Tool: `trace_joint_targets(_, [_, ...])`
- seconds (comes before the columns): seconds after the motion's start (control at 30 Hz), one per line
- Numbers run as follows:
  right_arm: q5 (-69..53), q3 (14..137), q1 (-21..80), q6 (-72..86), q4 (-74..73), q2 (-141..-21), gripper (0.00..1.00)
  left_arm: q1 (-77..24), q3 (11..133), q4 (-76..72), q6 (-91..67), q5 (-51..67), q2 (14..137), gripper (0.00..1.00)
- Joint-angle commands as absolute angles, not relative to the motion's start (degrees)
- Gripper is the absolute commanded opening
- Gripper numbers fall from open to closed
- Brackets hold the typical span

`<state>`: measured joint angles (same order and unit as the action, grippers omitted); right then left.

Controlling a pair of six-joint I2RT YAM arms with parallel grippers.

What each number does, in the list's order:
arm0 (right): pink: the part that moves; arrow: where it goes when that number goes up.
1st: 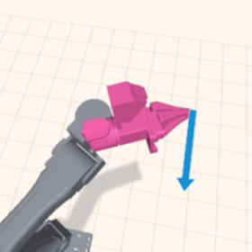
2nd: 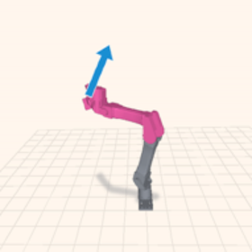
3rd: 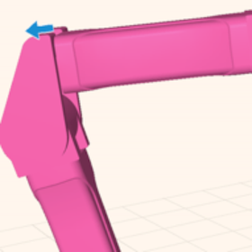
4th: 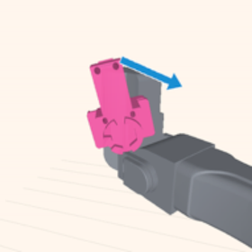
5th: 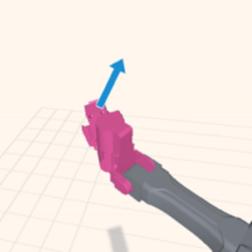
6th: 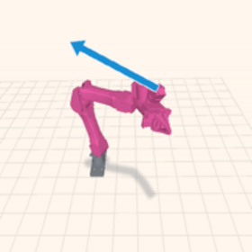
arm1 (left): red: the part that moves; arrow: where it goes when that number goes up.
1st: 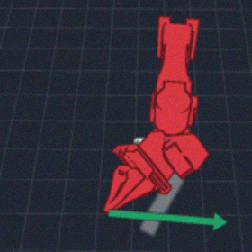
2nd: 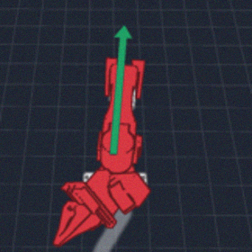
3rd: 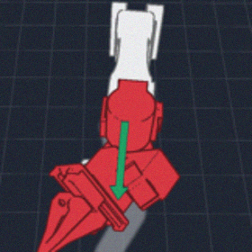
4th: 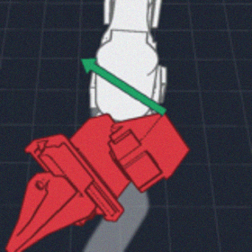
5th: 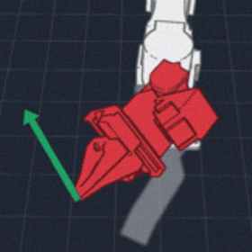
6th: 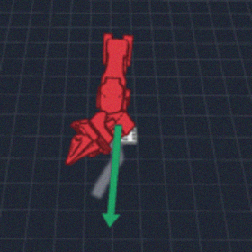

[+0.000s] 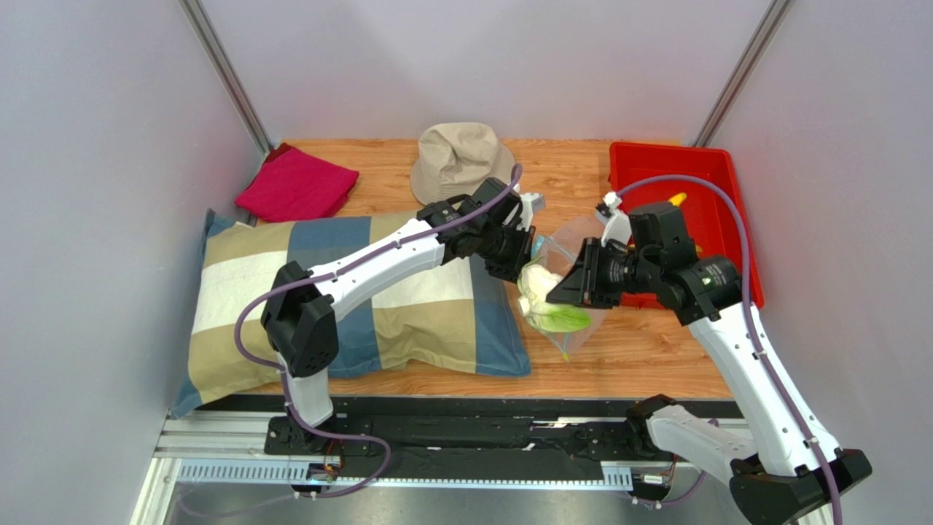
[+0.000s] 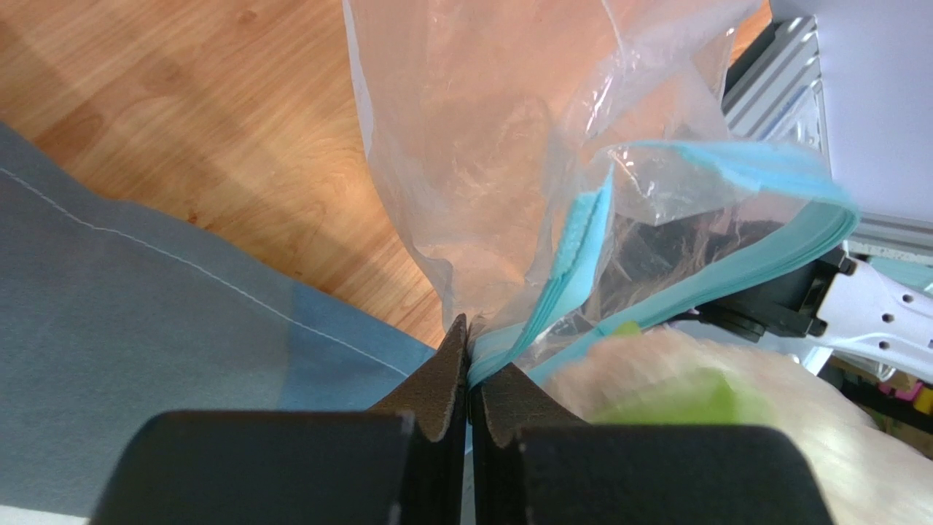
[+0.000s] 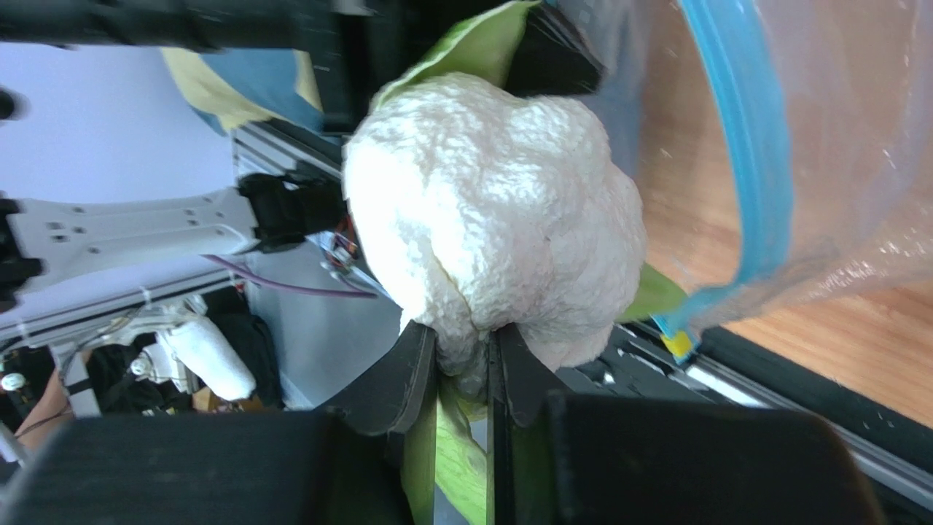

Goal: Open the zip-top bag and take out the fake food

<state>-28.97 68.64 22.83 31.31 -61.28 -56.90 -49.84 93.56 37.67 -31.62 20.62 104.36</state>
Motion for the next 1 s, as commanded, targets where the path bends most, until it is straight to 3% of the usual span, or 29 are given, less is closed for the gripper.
trace_joint_targets(0.0, [-33.1, 80.4, 22.3, 35.6, -51.6, -58.0, 0.0, -49.9, 95.5, 37.4, -31.0, 21.0, 103.1, 0.0])
trace_joint_targets(0.17, [-22.0, 94.8, 20.7, 32.7, -61.5, -61.6, 0.0, -49.2, 96.3, 37.4, -30.0, 20.4, 103.9, 0.0])
trace_joint_targets(0.3, [5.3, 105.8, 20.1, 28.8, -73.9, -68.9, 0.0, -48.2, 99.6, 38.2, -28.3, 20.7, 106.5, 0.0])
trace_joint_targets(0.4, [13.2, 108.9, 15.1, 28.7, -78.2, -72.5, 0.0, -47.0, 103.5, 39.1, -26.5, 20.8, 109.3, 0.0])
trace_joint_targets(0.63, [15.1, 102.3, -1.6, 29.0, -73.8, -77.8, 0.0, -41.6, 110.9, 36.4, -24.8, 20.7, 115.4, 0.0])
trace_joint_targets(0.97, [26.5, 109.2, -6.4, 27.2, -76.8, -96.7, 0.03, -34.4, 114.3, 20.3, -33.0, 26.4, 124.4, 0.0])
